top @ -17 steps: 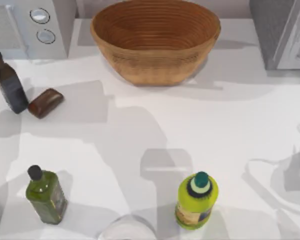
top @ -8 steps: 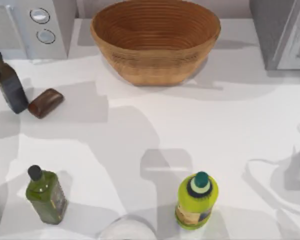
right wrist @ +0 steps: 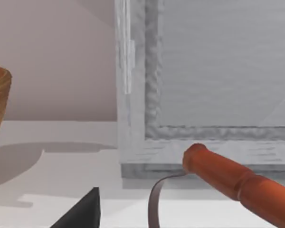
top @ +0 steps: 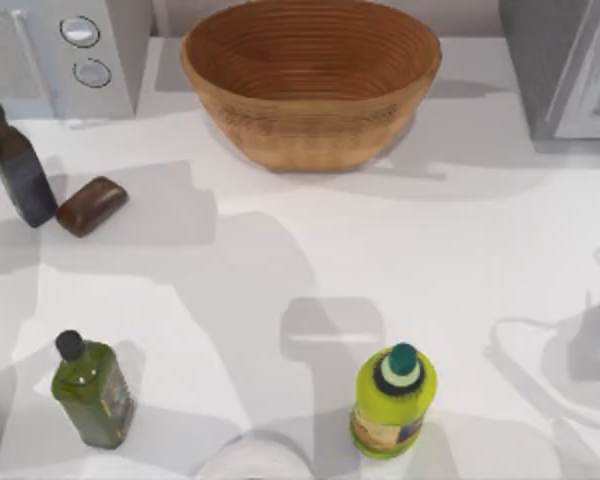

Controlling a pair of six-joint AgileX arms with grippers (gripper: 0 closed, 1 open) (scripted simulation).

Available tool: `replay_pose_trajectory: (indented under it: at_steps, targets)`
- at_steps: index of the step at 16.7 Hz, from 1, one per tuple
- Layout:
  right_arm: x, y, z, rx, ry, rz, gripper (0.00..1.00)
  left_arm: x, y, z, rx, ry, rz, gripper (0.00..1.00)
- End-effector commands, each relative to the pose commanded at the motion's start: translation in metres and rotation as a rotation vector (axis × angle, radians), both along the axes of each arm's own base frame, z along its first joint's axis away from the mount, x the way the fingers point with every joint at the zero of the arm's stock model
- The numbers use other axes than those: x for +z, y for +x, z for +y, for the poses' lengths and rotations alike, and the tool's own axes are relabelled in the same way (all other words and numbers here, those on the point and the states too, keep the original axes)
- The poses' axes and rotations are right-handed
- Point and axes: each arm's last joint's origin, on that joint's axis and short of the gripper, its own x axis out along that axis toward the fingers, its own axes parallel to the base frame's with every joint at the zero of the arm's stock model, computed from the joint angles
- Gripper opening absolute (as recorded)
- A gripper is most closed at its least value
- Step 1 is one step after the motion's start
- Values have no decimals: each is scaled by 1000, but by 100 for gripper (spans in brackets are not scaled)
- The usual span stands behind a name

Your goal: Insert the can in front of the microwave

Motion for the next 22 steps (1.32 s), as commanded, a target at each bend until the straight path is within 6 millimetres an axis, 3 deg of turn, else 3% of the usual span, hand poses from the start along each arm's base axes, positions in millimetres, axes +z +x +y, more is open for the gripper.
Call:
replay_pose_trajectory:
  at_steps: [11,22]
  targets:
    - [0,0,0,0,0,0,100,0,0,0,0,0,0,98]
    - [0,0,0,0,0,0,100,1,2,3,2,8,-8,100]
